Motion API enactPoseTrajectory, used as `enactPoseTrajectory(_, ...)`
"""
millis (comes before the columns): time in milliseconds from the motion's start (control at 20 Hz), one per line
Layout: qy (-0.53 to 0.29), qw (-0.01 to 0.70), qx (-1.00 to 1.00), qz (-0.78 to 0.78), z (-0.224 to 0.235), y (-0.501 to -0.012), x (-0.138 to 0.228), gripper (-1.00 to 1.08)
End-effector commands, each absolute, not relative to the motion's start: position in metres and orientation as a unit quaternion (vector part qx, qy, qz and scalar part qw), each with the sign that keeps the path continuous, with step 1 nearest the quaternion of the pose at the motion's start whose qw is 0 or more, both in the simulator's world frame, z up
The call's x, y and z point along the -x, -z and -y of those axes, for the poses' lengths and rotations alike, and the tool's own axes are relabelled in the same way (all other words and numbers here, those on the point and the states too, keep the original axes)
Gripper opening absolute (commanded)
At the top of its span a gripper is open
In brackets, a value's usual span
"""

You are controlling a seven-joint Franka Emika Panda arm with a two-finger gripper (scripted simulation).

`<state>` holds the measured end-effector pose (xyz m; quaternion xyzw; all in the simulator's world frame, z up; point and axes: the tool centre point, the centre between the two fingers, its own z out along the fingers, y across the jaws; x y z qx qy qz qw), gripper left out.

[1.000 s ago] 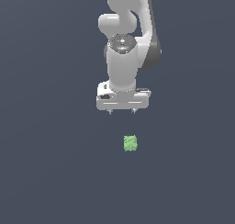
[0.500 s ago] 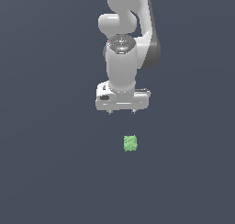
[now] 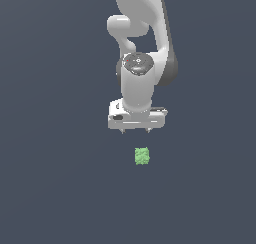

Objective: Pick up the object and move it to a goal position.

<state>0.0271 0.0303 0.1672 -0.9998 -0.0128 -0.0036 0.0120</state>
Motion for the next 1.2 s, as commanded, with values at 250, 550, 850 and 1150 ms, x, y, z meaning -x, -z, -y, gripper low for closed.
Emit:
enactPoseTrajectory(250, 0.001, 0.005, 1.000, 0.016, -0.047, -0.128, -0.057, 1.00)
enactPoseTrajectory(550, 0.000, 0.002, 1.000, 0.017, -0.057, -0.103, -0.072, 1.00)
enactPoseTrajectory(850, 0.000, 0.000, 1.000, 0.018, -0.062, -0.092, -0.079, 1.00)
enactPoseTrajectory(1150, 0.000, 0.000, 1.000, 0.018, -0.062, -0.088, -0.078, 1.00)
